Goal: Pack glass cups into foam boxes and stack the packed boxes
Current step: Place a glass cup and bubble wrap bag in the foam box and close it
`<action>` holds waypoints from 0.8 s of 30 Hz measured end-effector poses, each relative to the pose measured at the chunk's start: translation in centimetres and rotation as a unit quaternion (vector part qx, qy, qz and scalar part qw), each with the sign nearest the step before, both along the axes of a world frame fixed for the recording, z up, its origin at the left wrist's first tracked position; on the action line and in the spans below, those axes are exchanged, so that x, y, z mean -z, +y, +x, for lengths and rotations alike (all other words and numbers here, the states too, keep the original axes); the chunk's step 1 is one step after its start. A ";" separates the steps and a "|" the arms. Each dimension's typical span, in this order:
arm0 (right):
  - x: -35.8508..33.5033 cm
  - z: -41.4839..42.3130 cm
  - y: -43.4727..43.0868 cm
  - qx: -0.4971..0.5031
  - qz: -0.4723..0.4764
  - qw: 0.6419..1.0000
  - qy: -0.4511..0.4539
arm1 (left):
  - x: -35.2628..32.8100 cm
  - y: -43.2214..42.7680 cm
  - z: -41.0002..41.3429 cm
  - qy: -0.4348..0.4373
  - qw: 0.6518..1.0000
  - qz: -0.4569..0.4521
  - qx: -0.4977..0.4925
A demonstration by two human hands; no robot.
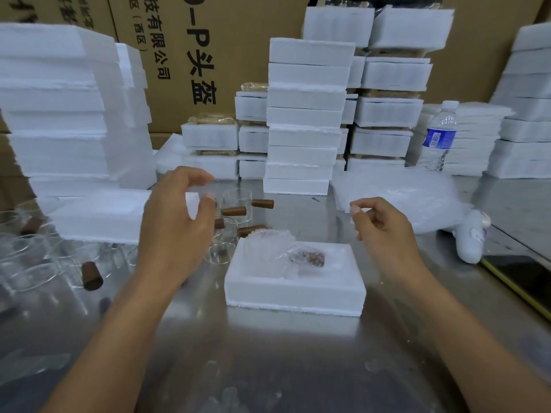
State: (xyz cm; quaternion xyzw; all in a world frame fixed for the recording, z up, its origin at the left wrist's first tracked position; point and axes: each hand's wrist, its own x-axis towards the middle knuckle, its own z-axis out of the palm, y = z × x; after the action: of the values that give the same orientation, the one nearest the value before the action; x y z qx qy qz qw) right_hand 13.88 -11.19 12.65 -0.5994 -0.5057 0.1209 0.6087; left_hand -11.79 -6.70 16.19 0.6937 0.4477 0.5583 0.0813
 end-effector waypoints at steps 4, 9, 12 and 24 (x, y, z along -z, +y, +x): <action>0.3 0.0 0.1 -0.001 -0.020 0.999 -0.025 | 1.0 1.2 -2.4 0.225 0.958 -0.051 -0.168; 0.5 0.1 0.1 0.007 -0.022 1.000 -0.021 | 2.4 1.7 -2.4 0.318 0.916 -0.143 -0.197; 0.6 0.4 0.0 0.007 -0.021 1.000 -0.012 | 2.1 1.5 -2.4 0.300 0.921 -0.107 -0.223; -2.2 -0.1 -0.8 -0.195 -0.029 0.948 0.250 | -6.6 -5.7 -0.4 -0.212 0.927 -0.043 0.308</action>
State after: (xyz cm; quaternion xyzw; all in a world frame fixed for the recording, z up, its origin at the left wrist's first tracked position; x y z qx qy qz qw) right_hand 13.77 -11.97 14.84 -0.4566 -0.4404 0.3982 0.6626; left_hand -12.18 -12.36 22.81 0.6588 0.2079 0.6200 0.3718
